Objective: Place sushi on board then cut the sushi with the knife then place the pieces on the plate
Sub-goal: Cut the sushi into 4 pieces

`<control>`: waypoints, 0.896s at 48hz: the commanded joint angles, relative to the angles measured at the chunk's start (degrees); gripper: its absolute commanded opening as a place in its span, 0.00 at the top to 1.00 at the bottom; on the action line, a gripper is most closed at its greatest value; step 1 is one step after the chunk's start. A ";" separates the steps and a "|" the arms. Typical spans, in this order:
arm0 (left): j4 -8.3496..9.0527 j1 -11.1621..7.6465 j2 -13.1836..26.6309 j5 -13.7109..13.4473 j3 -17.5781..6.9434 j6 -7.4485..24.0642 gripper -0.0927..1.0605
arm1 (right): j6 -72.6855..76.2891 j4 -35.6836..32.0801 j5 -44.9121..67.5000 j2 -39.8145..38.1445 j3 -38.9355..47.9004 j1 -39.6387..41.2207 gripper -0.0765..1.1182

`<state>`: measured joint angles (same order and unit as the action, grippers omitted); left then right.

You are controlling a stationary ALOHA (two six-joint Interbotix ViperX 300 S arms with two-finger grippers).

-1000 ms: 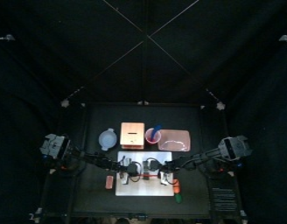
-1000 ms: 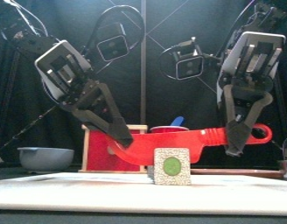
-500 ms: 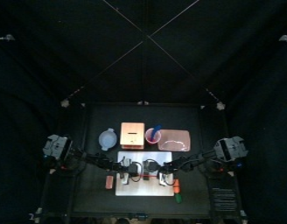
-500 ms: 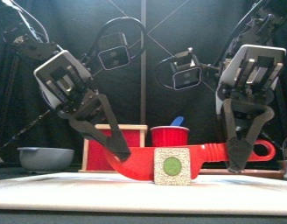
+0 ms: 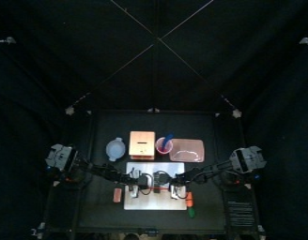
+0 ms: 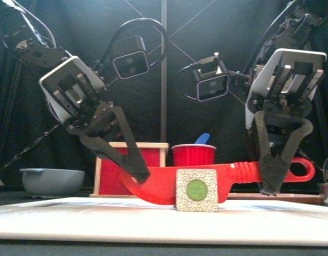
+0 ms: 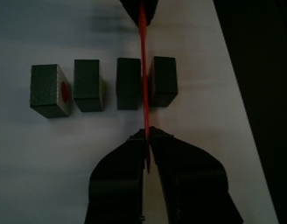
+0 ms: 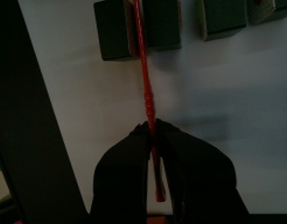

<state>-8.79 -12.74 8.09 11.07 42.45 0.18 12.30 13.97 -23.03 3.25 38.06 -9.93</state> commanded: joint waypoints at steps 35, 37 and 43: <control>8.61 0.18 -15.21 0.18 1.14 0.18 0.46 | -0.09 -4.57 -5.80 -16.79 -2.20 1.93 0.51; 8.96 0.35 -15.91 0.18 1.23 0.09 0.46 | -0.09 -4.83 -5.80 -17.31 -2.20 2.37 0.51; 9.32 0.97 -16.61 0.44 1.85 0.09 0.45 | -0.26 -4.92 -5.71 -17.84 -2.29 2.99 0.51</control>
<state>0.18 -11.87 -7.29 10.99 44.74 0.26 12.13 9.14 -29.00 -12.74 37.09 -7.73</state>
